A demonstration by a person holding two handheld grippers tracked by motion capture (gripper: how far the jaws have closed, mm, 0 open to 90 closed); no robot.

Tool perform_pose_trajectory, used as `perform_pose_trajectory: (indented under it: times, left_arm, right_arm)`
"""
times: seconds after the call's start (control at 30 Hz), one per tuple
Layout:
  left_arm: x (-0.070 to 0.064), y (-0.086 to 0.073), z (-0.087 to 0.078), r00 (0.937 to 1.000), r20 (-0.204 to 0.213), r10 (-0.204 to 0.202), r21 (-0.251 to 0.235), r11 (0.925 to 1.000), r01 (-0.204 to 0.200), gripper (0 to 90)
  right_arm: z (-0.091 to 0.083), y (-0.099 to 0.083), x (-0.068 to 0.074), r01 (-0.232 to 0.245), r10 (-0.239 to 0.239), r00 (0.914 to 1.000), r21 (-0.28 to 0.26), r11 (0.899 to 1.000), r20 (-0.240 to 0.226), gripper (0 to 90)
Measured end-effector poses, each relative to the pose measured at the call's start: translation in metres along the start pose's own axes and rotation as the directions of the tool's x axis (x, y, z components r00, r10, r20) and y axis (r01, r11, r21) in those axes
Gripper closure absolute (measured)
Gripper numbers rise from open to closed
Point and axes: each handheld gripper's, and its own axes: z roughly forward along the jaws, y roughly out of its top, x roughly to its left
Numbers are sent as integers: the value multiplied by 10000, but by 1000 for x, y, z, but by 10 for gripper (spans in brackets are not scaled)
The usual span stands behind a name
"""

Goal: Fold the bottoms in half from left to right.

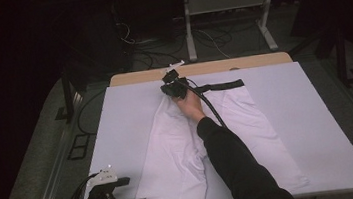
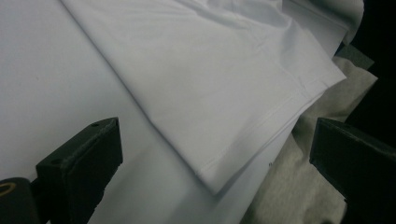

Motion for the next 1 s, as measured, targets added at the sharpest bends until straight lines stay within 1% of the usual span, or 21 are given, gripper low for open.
perform_pose_trajectory:
  times: [0.07, 0.13, 0.23, 0.37, 0.47, 0.5, 0.53, 0.57, 0.6, 0.67, 0.83, 0.9, 0.93, 0.97, 1.0]
  left_arm:
    - [0, -1, 0, 10000, 19, -29, 119, 9999, 29, 22]
    - [0, -2, -1, 9998, 185, -59, 164, 9998, 56, 61]
    - [1, -4, 0, 9991, 423, -67, 384, 9992, 51, 131]
    - [5, -6, 2, 9981, 577, -224, 726, 9972, 181, 158]
    - [7, -7, 1, 9971, 689, -316, 682, 9973, 269, 215]
    - [8, -7, 1, 9969, 735, -296, 687, 9973, 246, 295]
    - [8, -8, 0, 9966, 800, -206, 706, 9974, 150, 295]
    - [9, -8, 0, 9959, 899, -81, 735, 9973, 15, 353]
    - [9, -8, 0, 9966, 827, -25, 723, 9974, -35, 388]
    - [9, -8, 2, 9958, 915, 25, 771, 9970, -96, 493]
    - [12, -6, 5, 9955, 952, -47, 743, 9972, -24, 649]
    - [14, -6, 7, 9944, 1052, -44, 781, 9969, -39, 725]
    - [14, -6, 8, 9934, 1146, -1, 825, 9965, -94, 770]
    - [15, -6, 8, 9935, 1132, 100, 861, 9961, -199, 804]
    - [16, -5, 9, 9933, 1149, 111, 877, 9959, -213, 844]
  right_arm:
    - [-1, 0, -1, 17, -17, 10000, -26, 10000, 19, 851]
    - [-1, 1, -1, -17, 17, 10000, -38, 10000, -2, 851]
    - [-2, 1, -2, -44, 44, 10000, -59, 10000, 2, 852]
    - [-2, 1, -2, 2, -2, 10000, -66, 10000, 24, 852]
    - [-2, 1, -2, -8, 8, 10000, -74, 10000, 9, 852]
    - [-2, 1, -2, 0, 1, 10000, -63, 10000, 15, 852]
    - [-2, 1, -2, 0, 1, 10000, -73, 10000, 13, 851]
    - [-2, 1, -2, 0, 0, 10000, -81, 10000, 6, 852]
    - [-2, 1, -2, 20, -20, 10000, -90, 10000, 13, 852]
    - [-3, 1, -2, 36, -36, 10000, -101, 9999, 12, 852]
    - [-4, 1, -2, 32, -32, 10000, -105, 9999, -2, 852]
    - [-4, 1, -2, 32, -32, 10000, -146, 9999, -8, 852]
    - [-5, 0, -2, 14, -14, 10000, -156, 9999, -5, 852]
    - [-5, 0, -2, 22, -23, 10000, -167, 9999, -15, 851]
    - [-5, 0, -2, 55, -56, 10000, -171, 9998, -22, 852]
